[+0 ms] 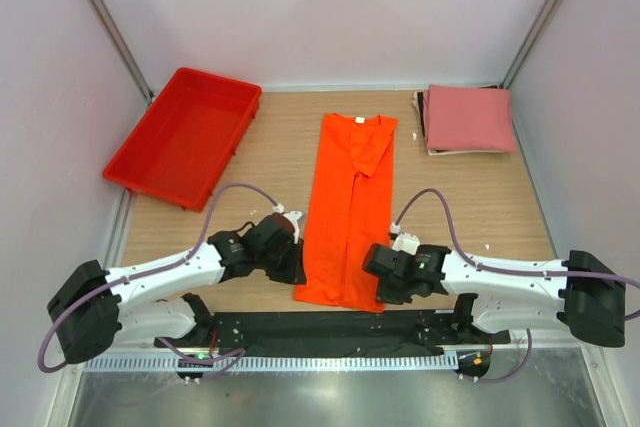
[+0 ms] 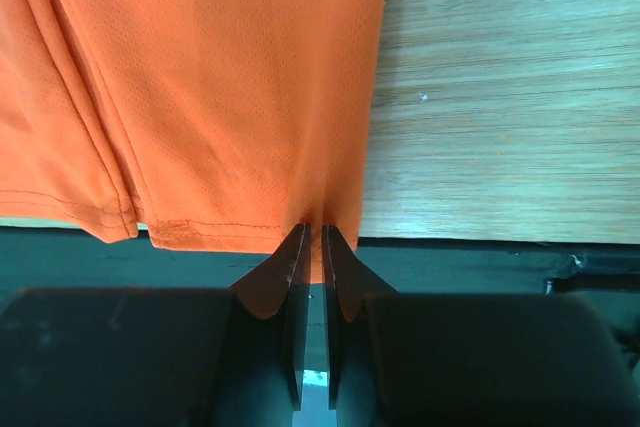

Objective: Fold and stack the t-shirts
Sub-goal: Fold the tshirt

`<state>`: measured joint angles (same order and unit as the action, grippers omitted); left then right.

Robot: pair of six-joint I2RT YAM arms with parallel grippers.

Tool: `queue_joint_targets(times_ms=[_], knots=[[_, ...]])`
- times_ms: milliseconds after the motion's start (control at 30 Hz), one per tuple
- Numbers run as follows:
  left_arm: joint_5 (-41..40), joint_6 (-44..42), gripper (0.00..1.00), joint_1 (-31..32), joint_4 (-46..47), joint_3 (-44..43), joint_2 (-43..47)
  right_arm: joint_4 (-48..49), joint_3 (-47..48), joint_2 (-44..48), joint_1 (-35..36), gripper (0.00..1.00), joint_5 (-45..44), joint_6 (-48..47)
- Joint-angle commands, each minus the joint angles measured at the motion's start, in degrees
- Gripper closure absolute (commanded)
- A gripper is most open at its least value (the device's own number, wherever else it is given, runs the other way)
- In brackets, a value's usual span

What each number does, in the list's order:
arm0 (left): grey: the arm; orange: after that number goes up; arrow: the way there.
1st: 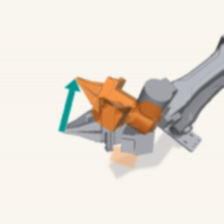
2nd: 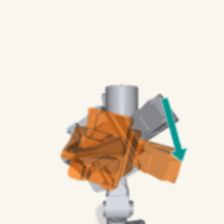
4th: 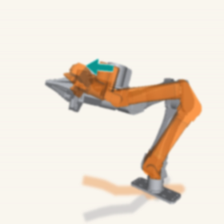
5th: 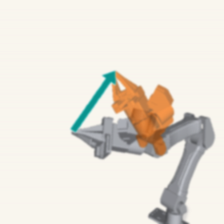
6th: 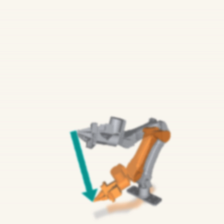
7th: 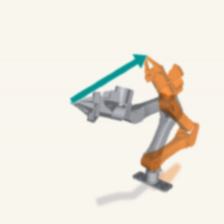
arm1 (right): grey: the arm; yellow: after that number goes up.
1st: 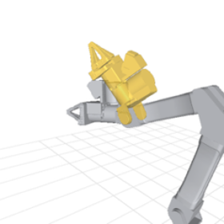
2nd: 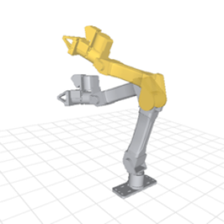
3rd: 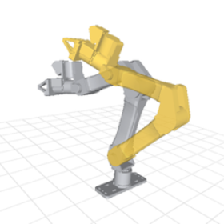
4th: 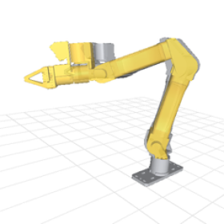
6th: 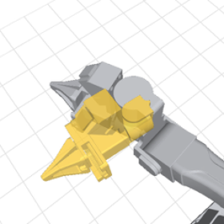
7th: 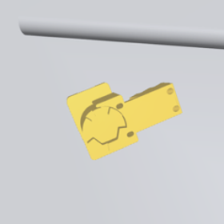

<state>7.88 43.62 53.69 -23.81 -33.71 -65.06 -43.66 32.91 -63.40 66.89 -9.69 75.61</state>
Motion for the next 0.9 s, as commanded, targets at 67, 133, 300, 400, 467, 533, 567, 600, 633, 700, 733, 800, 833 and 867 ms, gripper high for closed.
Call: queue_joint_targets(times_ms=[67,133,300,400,467,533,567,600,633,700,733,800,833,867], knots=[[1.17,2.69,0.82,2.29,4.91,3.47,-0.33,2.53,-2.32,-0.50,0.34,0.85,1.17,1.90],[1.70,3.40,0.82,2.64,6.75,5.40,-2.09,0.77,-2.58,-0.50,0.34,0.85,0.56,2.17],[0.74,3.76,0.83,3.26,6.50,6.56,-4.55,-1.25,-2.67,-1.38,0.34,0.83,0.73,0.94],[0.91,3.23,0.80,3.26,5.98,5.24,-4.55,-2.04,-1.62,-1.91,0.34,0.82,0.38,0.32],[1.17,2.88,0.76,3.26,4.92,3.58,-4.03,-3.00,-0.05,-1.64,0.34,0.82,0.12,0.15],[1.09,2.18,0.74,3.26,2.29,2.34,-2.89,-5.55,1.28,-1.03,0.34,0.81,-0.67,0.41],[0.30,1.83,0.73,3.26,1.15,1.64,-1.32,-6.43,2.50,-0.77,0.34,0.80,-1.03,0.50],[-0.31,1.56,0.72,3.26,-1.21,0.42,-0.52,-7.74,2.95,-0.42,0.34,0.78,-1.55,0.67],[-0.93,0.86,0.70,3.26,-2.37,-0.12,0.19,-8.19,3.30,-0.06,0.34,0.77,-1.64,0.85],[-2.60,0.33,0.68,3.26,-4.74,-0.91,2.03,-8.55,3.74,1.25,0.34,0.75,-1.91,1.11],[-2.95,0.33,0.67,3.26,-5.01,-0.83,2.30,-8.29,3.48,1.61,0.34,0.74,-1.73,1.64],[-2.70,0.68,0.65,3.26,-4.49,0.40,2.48,-6.28,2.43,1.96,0.34,0.71,-1.03,1.82],[-2.35,0.86,0.64,3.26,-3.97,0.93,2.31,-5.48,1.99,1.96,0.34,0.71,-0.07,1.99],[-1.91,1.38,0.64,3.26,-3.44,1.98,1.87,-4.69,1.12,1.79,0.34,0.69,0.37,2.52]])
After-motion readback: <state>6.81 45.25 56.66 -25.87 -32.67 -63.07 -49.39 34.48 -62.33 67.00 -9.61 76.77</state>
